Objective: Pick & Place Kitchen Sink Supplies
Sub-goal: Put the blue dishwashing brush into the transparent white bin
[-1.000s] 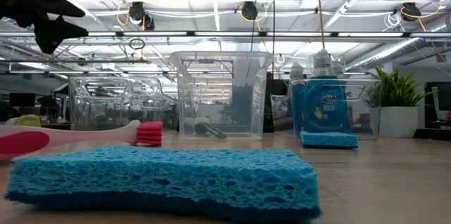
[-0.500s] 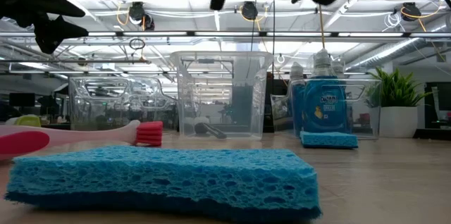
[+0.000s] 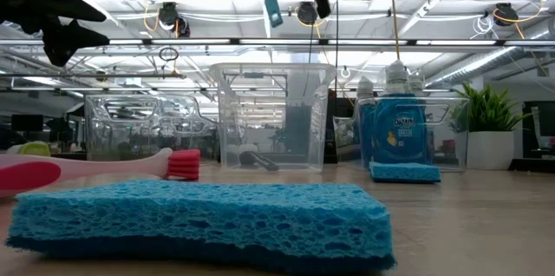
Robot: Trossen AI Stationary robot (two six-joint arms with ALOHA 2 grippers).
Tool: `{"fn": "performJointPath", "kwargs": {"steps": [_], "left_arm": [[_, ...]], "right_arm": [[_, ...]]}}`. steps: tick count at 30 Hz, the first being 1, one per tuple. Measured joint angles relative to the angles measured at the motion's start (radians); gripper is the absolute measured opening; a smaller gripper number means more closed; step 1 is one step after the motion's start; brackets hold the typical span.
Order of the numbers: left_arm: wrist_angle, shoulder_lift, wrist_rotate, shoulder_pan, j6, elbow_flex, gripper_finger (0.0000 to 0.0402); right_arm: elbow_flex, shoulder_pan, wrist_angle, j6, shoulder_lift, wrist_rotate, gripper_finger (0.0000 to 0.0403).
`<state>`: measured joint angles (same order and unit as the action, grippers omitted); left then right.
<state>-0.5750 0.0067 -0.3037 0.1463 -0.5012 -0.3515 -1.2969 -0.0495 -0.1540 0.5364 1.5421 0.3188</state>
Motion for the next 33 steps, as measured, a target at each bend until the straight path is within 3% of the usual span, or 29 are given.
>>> {"fn": "performJointPath", "kwargs": {"steps": [16, 33], "left_arm": [[0.003, 0.0, -0.051, 0.0, -0.062, 0.0, 0.0214], [0.003, 0.0, -0.094, 0.0, -0.111, 0.0, 0.0214]], "right_arm": [[0.0, -0.121, 0.19, 0.053, 0.002, 0.021, 0.0013], [0.0, -0.155, 0.245, 0.118, 0.148, -0.008, 0.0013]]}}
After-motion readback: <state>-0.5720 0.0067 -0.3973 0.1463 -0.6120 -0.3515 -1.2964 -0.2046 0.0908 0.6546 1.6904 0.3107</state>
